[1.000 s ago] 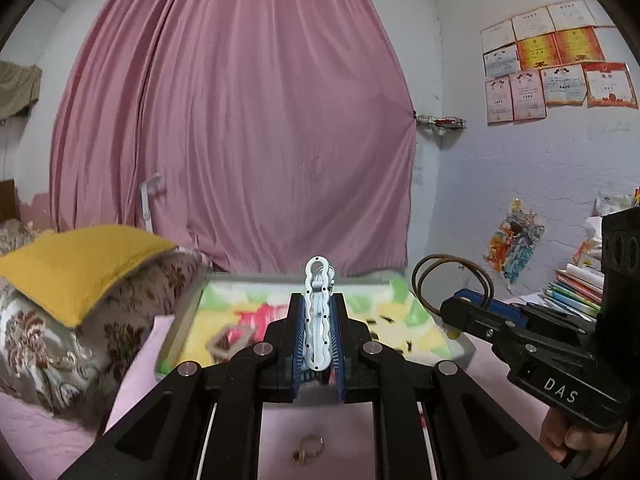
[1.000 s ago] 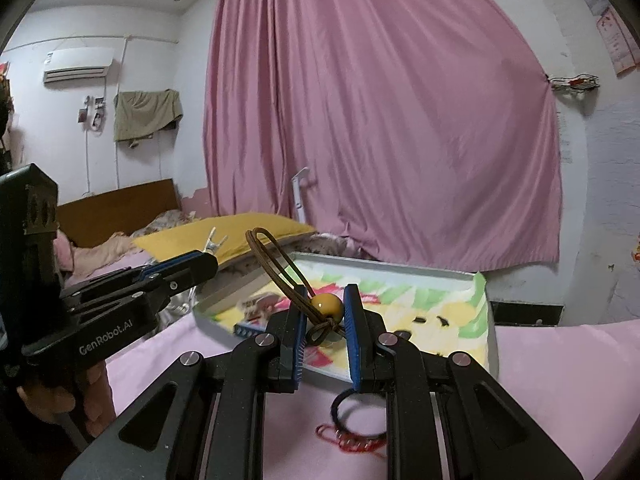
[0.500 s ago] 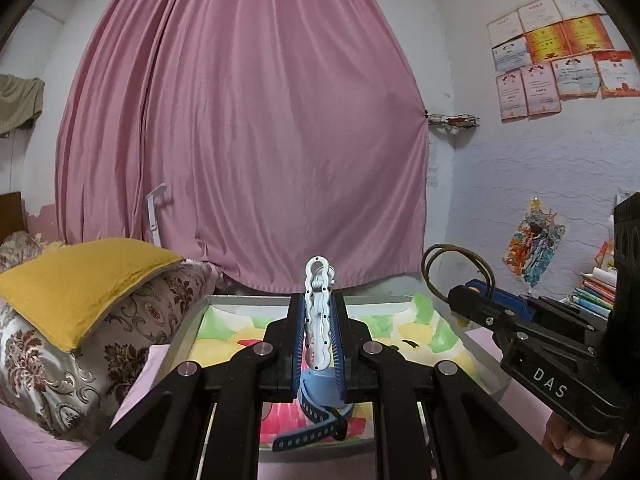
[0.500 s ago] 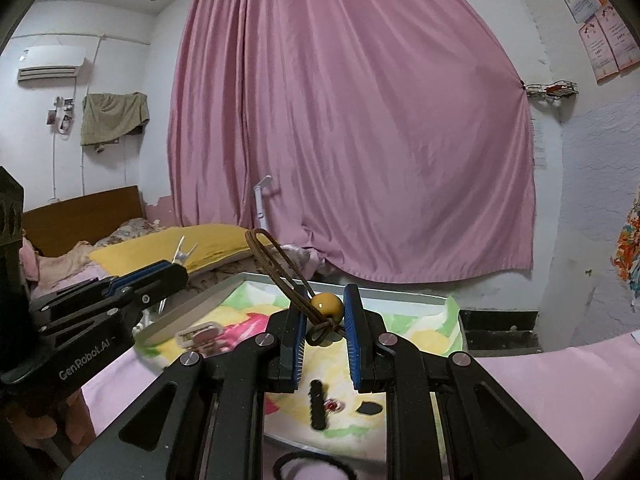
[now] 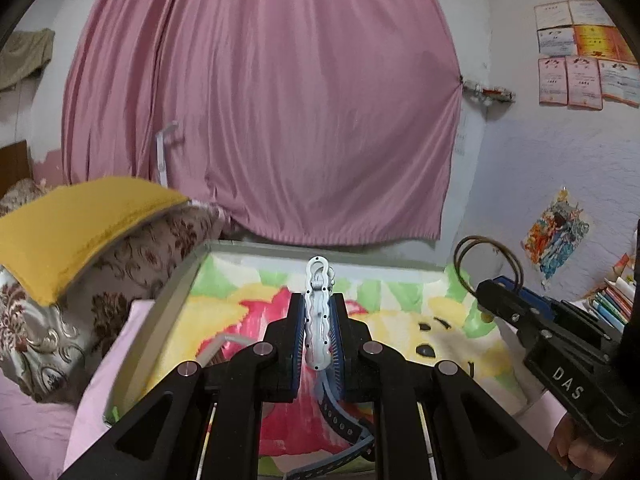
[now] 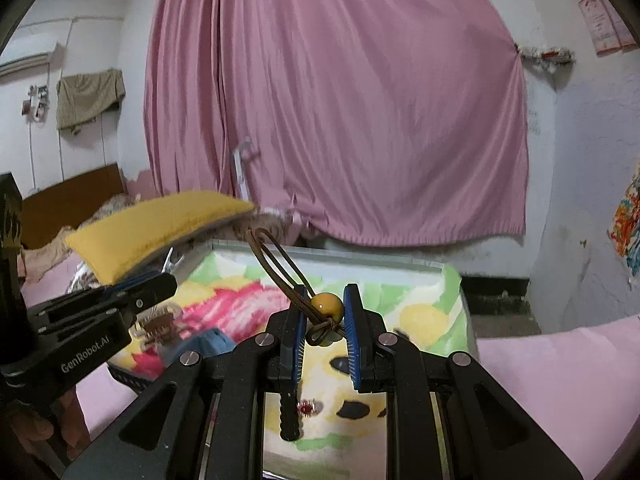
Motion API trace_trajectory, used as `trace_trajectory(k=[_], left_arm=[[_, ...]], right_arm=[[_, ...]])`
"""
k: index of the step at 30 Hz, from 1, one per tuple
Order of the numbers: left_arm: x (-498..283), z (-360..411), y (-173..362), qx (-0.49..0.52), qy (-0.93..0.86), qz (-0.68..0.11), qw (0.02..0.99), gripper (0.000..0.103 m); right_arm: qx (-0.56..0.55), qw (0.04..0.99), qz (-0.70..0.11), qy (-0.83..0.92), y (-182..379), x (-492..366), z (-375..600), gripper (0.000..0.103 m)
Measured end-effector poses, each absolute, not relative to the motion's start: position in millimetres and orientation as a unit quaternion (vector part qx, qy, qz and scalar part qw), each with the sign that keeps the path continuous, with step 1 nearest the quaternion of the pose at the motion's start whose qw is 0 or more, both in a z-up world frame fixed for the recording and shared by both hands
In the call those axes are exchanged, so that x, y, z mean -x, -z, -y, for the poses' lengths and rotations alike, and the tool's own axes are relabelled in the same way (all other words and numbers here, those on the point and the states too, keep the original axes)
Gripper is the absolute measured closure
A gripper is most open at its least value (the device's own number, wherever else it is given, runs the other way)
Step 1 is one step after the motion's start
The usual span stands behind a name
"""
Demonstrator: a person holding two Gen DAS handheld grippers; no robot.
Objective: Organize jewelry
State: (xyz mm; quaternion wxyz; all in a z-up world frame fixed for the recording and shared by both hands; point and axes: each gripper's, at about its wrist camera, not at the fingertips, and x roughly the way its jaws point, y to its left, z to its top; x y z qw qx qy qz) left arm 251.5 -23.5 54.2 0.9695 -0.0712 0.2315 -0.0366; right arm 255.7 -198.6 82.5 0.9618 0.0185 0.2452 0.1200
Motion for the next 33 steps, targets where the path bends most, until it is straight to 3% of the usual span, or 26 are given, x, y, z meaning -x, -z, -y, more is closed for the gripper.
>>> trace_trajectory(k=[15,26,33], left_arm=[[-275,24,-34,0.066,0.044,-0.328,0.942,0.091],[-277,21,-31,0.075,0.053,-0.342,0.935,0.091],[-274,16,-32,0.080,0.046,-0.337,0.937,0.085]], right_arm=[[-0.040,0.909,-0.382,-0.160,-40,-291,201,0.087],[-0.055,0.897,-0.404,-0.169,-30,-294,200,0.087],[-0.065,0.905,-0.386,-0.167,-34,-288,203,0.076]])
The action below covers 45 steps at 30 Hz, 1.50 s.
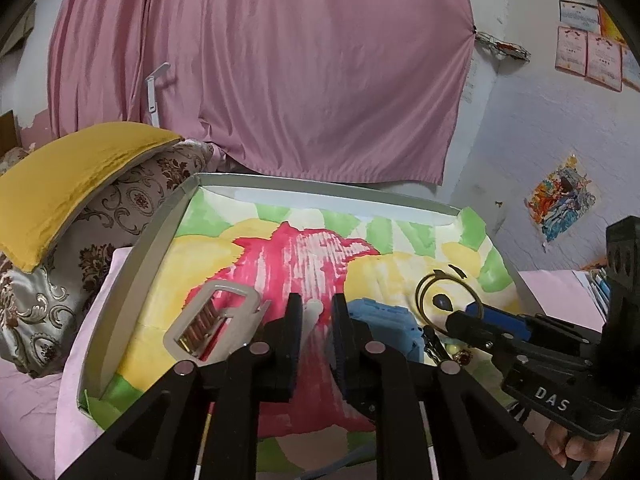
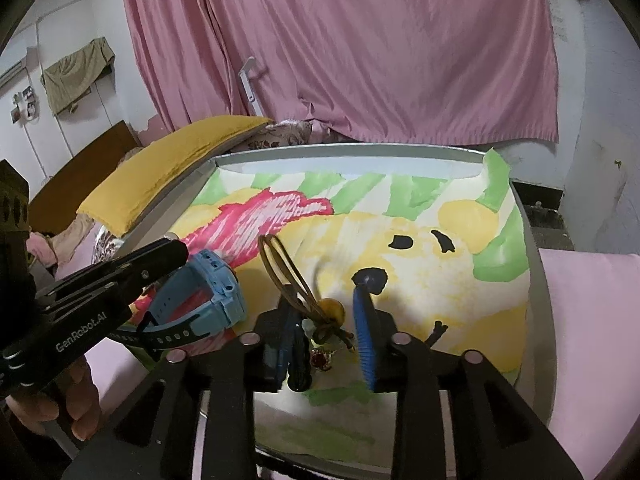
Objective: Organize jewelry
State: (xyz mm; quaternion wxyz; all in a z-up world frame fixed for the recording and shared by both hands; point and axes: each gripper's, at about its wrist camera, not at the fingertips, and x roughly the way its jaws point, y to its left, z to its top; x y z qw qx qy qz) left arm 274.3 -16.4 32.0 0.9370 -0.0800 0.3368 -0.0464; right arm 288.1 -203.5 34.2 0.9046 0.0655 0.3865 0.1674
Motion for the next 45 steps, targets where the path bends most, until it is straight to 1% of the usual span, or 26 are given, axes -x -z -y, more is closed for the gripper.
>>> trace_trajectory(k=[3,5,7,8,10,12,14,16,17,19,22,23,25,26,32,34,36,41,45], left_arm=[[-270,13,-34,0.088,0.047,-0.328,0.939,0.076],[-267,11,-37,0.090,0.045,-0.320,0.942,0.072],[-263,8,-40,0.092,0.044,-0.309,0.946,0.065],[-261,7,-41,0.093,0.043,-0.304,0.947,0.063],[-255,4,-44,0.097,0.039,-0.289,0.952,0.051],[-249,1,-48,0.098,0.031,-0.271,0.957,0.045],[-244,-1,-51,0.097,0.024,-0.258,0.961,0.039],[-239,-5,-53,0.100,0.018,-0.247,0.964,0.026],[-237,-6,-54,0.103,0.015,-0.241,0.965,0.023],[-231,-10,-56,0.108,0.009,-0.229,0.967,0.013],[-224,-13,-59,0.109,0.004,-0.214,0.971,0.004],[-220,-14,-60,0.110,0.005,-0.207,0.972,0.003],[-214,-14,-62,0.108,0.008,-0.197,0.974,0.002],[-211,-14,-63,0.106,0.011,-0.192,0.976,0.001],[-185,-9,-68,0.085,0.025,-0.163,0.983,0.001],[-177,-7,-69,0.080,0.032,-0.161,0.983,0.001],[-169,-5,-69,0.072,0.040,-0.163,0.983,0.001],[-155,-3,-68,0.061,0.056,-0.176,0.981,0.001],[-146,-4,-66,0.059,0.063,-0.190,0.978,0.001]], right_arm=[[-0.062,0.912,-0.370,-0.166,-40,-284,204,0.074],[-0.063,0.918,-0.355,-0.163,-45,-280,206,0.071],[-0.065,0.925,-0.338,-0.159,-50,-275,210,0.065],[-0.066,0.929,-0.329,-0.156,-53,-273,212,0.064],[-0.069,0.936,-0.311,-0.152,-58,-268,216,0.056],[-0.072,0.940,-0.297,-0.149,-62,-265,220,0.049],[-0.072,0.944,-0.285,-0.146,-65,-261,222,0.046],[-0.071,0.949,-0.272,-0.143,-68,-257,224,0.039],[-0.072,0.951,-0.266,-0.143,-70,-255,225,0.036],[-0.070,0.954,-0.253,-0.141,-73,-249,228,0.024],[-0.063,0.960,-0.232,-0.141,-79,-238,229,0.019],[-0.060,0.962,-0.224,-0.142,-81,-233,229,0.019],[-0.053,0.966,-0.210,-0.143,-84,-225,228,0.010],[-0.050,0.967,-0.202,-0.144,-86,-220,228,0.009],[-0.031,0.974,-0.168,-0.146,-96,-190,230,0.007],[-0.028,0.976,-0.161,-0.147,-98,-182,231,0.003],[-0.025,0.976,-0.157,-0.149,-100,-175,233,0.003],[-0.014,0.974,-0.167,-0.155,-101,-161,237,0.003],[-0.003,0.968,-0.191,-0.163,-98,-154,243,0.003]])
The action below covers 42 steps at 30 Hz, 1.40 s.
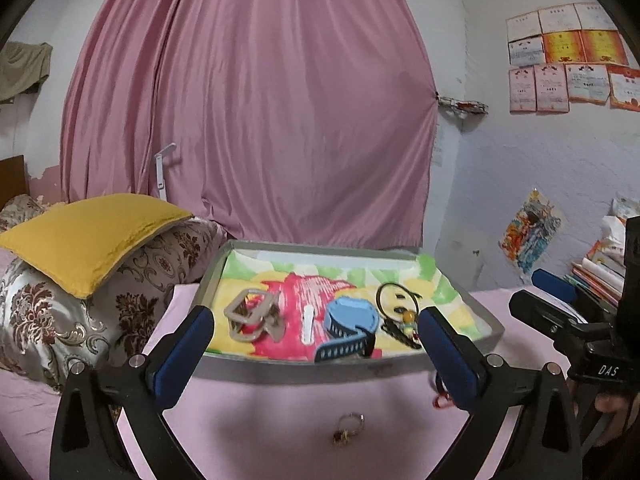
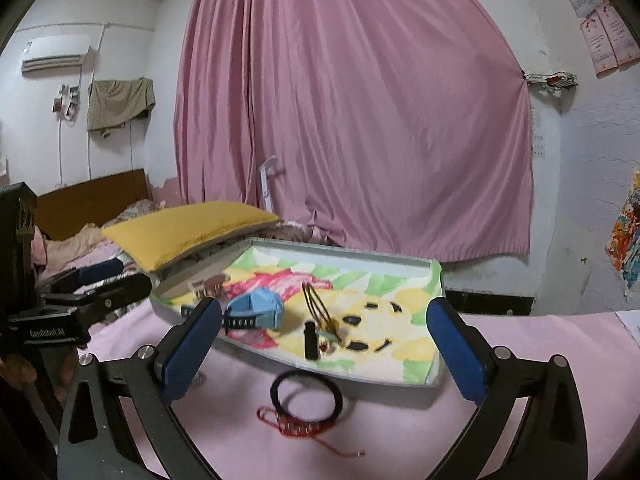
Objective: Organize jewelry
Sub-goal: 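Withdraw both tools from the tray toward the remaining items on the bed, then grasp the silver ring with the left tool while the right tool grasps the red cord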
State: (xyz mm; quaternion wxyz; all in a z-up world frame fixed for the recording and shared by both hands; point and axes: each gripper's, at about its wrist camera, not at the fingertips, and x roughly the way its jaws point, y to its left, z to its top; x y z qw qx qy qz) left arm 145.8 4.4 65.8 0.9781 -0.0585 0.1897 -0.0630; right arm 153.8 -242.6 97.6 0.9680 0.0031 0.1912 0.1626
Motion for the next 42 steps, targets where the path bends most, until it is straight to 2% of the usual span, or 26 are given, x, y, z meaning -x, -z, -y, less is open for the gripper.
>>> trace_trajectory(k=[16,26,29,34,39,42], left_arm=[[-146,-2,-34,0.057,0.097,-0.328,0.938,0.001],[-160,6,-7,0.062,0.111,-0.401,0.907,0.001],[-162,6,-5,0.068,0.117,-0.405,0.904,0.002],[-168,9,-3,0.071,0.133,-0.418,0.896,0.018],[-172,14,-4,0.062,0.138,-0.426,0.892,0.029],[-174,18,-5,0.052,0.138,-0.429,0.891,0.040]], right_arm=[[-0.009,0.912,-0.355,-0.205,-53,-165,260,0.003],[0.013,0.877,-0.419,-0.235,-32,-179,240,0.005],[0.028,0.870,-0.432,-0.238,-28,-183,232,0.014],[0.046,0.862,-0.443,-0.241,-24,-189,220,0.034],[0.064,0.863,-0.441,-0.238,-26,-191,213,0.046],[0.071,0.864,-0.439,-0.237,-27,-194,211,0.055]])
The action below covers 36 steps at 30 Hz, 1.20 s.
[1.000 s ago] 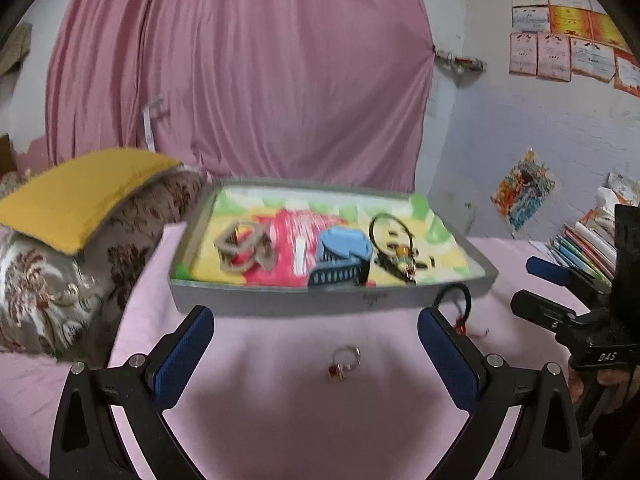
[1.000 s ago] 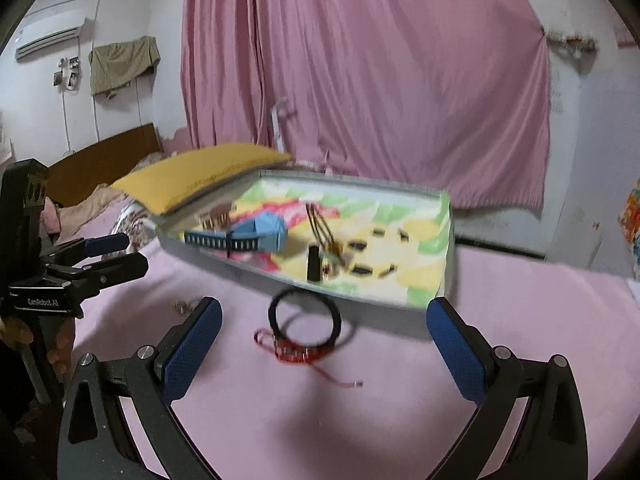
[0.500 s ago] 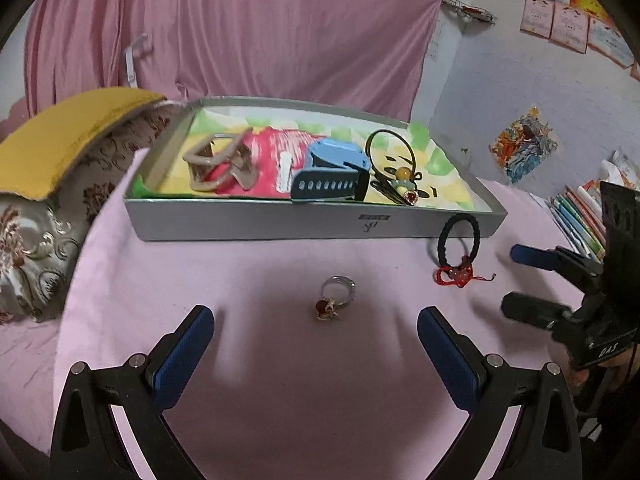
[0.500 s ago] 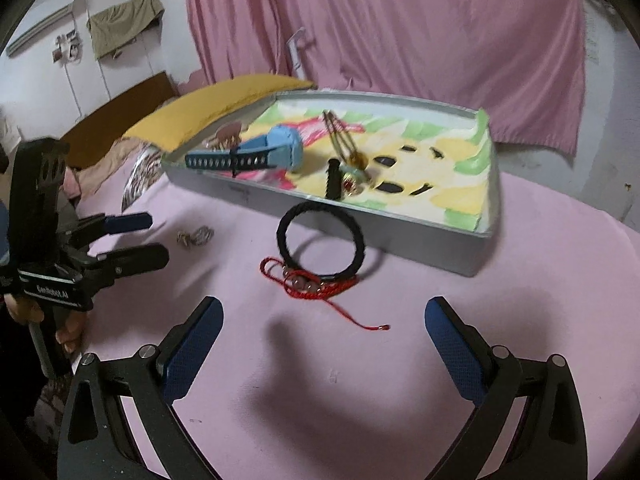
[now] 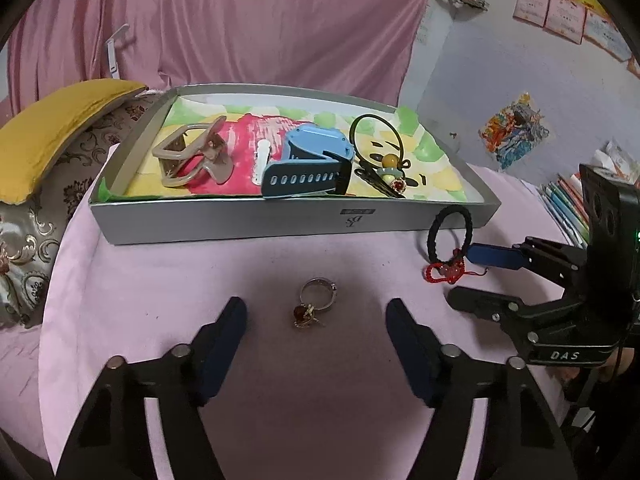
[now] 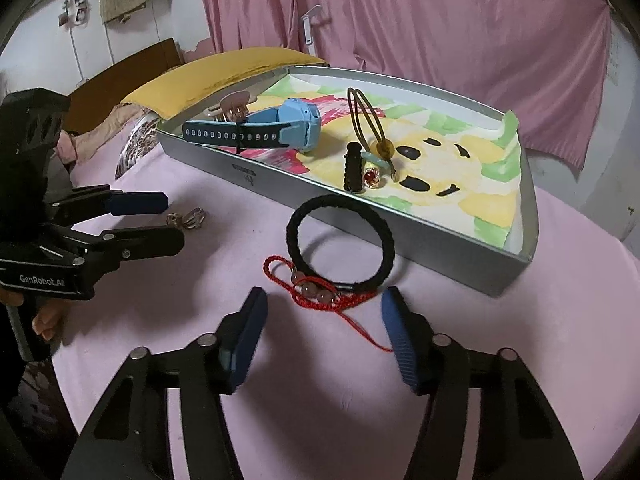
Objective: Organize jewelry
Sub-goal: 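Grasp the silver ring with the left tool while the right tool grasps the red cord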
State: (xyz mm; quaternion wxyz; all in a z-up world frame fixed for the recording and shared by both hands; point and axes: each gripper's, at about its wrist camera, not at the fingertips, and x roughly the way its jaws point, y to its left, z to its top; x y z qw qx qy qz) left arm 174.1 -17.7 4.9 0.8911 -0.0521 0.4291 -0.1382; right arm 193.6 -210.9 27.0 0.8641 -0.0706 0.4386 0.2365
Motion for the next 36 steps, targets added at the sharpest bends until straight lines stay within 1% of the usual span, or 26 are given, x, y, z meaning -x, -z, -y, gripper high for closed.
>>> trace_trajectory(k=[2,3,4,8,10,14,16,22,25,32,36], left_arm=[[-175,19,-5,0.044,0.136,-0.431,0.891,0.045],[-174,20,-6,0.041,0.135,-0.431,0.891,0.050],[-175,20,-6,0.038,0.135,-0.431,0.891,0.055],[-176,22,-7,0.027,0.134,-0.433,0.891,0.067],[-177,23,-7,0.018,0.130,-0.434,0.891,0.076],[-177,23,-6,0.010,0.127,-0.435,0.892,0.084],[-176,21,-6,0.009,0.125,-0.436,0.891,0.091],[-173,19,-5,0.015,0.127,-0.436,0.891,0.092],[-172,19,-6,0.016,0.129,-0.436,0.891,0.092],[-161,20,-7,0.028,0.145,-0.429,0.891,0.092],[-154,23,-13,0.032,0.152,-0.404,0.901,0.092]], right_arm=[[0.074,0.864,-0.437,-0.237,-27,-194,211,0.061],[0.076,0.864,-0.437,-0.240,-28,-194,210,0.064],[0.077,0.863,-0.436,-0.242,-28,-194,210,0.066],[0.083,0.861,-0.434,-0.251,-29,-191,207,0.072],[0.089,0.860,-0.432,-0.256,-29,-191,206,0.077],[0.097,0.859,-0.429,-0.263,-29,-190,205,0.080],[0.096,0.857,-0.429,-0.268,-29,-189,205,0.083],[0.105,0.854,-0.427,-0.278,-29,-184,206,0.091],[0.107,0.850,-0.430,-0.284,-30,-180,207,0.093],[0.096,0.847,-0.432,-0.293,-31,-168,211,0.094],[0.078,0.862,-0.410,-0.287,-38,-164,215,0.094]])
